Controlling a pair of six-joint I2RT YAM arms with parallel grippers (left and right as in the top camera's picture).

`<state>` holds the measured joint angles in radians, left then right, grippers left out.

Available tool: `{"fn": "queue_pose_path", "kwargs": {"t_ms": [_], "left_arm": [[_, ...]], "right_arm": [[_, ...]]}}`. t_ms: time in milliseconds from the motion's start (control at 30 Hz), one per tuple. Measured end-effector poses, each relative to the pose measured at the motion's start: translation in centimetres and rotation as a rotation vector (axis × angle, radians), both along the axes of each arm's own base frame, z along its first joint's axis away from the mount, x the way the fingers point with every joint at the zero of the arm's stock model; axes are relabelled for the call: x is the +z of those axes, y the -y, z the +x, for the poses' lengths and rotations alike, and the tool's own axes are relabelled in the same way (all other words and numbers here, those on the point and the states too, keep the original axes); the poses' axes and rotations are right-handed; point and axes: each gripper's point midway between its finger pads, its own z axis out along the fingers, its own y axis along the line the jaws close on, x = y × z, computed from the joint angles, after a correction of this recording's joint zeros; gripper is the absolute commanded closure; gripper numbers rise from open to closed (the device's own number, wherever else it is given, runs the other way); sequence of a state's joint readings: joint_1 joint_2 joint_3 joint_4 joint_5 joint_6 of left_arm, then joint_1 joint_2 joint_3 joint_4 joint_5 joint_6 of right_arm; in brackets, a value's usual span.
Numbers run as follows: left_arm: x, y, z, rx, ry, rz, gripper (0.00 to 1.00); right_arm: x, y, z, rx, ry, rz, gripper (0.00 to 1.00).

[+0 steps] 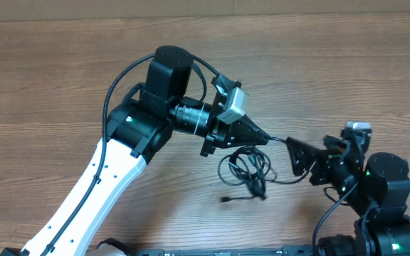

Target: Untangle cables

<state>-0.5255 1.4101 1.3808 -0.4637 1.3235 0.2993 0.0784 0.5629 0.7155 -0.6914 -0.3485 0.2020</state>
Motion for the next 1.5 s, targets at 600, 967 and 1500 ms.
{"fn": "queue_pose_path", "kwargs": {"t_ms": [600, 967, 1500], "left_arm": [[4.1, 0.3, 1.9, 0.045, 0.153, -0.131, 0.96], [7.3, 0.1, 2.5, 0.081, 0.166, -0.205, 0.96], [9.2, 0.4, 0.5, 0.009, 0.111, -0.236, 0.97]], "right_arm": [[1.9, -4.4, -2.4, 0.341, 0.117, 0.021, 0.0], [5.8, -6.6, -3.4, 0.486, 0.249, 0.127, 0.0], [5.9, -7.3, -4.3, 0.533, 0.194, 0.206, 0.0]]}}
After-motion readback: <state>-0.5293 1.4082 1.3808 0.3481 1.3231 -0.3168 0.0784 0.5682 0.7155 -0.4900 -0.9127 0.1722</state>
